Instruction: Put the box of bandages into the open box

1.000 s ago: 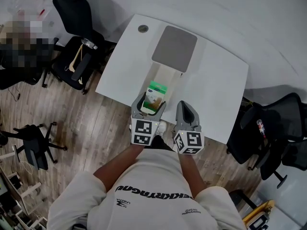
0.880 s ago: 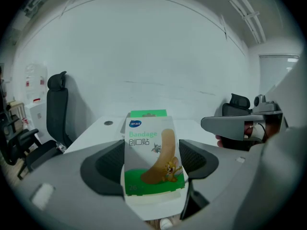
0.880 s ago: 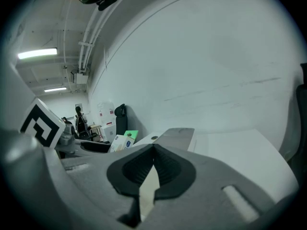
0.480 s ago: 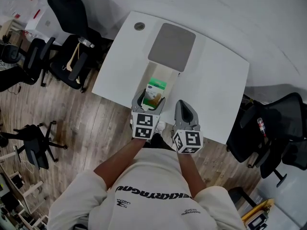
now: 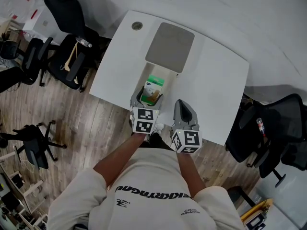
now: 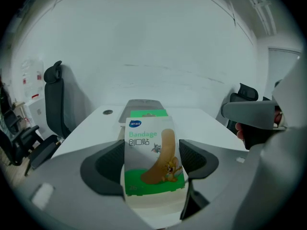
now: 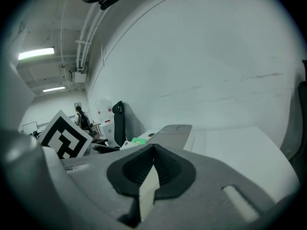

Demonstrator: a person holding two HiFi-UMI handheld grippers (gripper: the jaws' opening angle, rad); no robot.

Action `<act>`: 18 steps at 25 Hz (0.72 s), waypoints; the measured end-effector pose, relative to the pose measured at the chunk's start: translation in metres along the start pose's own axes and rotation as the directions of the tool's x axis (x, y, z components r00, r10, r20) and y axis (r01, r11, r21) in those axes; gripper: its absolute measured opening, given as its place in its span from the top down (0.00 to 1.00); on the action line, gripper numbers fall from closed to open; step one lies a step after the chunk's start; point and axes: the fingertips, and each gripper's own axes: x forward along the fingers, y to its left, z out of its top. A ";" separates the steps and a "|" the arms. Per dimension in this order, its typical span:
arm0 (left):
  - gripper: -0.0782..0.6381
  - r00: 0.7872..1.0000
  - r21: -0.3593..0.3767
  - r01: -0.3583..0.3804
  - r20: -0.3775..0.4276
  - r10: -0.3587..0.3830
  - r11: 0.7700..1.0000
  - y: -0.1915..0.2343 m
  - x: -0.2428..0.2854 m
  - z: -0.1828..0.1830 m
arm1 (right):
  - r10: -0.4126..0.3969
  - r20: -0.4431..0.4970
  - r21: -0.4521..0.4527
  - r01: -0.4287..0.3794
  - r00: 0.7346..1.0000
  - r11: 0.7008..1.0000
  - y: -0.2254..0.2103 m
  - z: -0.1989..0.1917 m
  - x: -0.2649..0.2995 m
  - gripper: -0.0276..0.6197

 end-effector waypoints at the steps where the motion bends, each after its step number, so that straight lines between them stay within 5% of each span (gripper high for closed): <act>1: 0.39 1.000 0.001 -0.001 -0.004 0.001 1.000 0.001 0.003 0.000 | 0.000 -0.001 0.001 0.000 1.000 1.000 -0.001 0.000 0.001 0.96; 18: 0.38 0.994 0.070 0.027 -0.108 -0.019 0.997 -0.001 0.038 -0.018 | -0.011 -0.014 0.009 0.012 1.000 1.000 -0.005 -0.005 0.000 0.96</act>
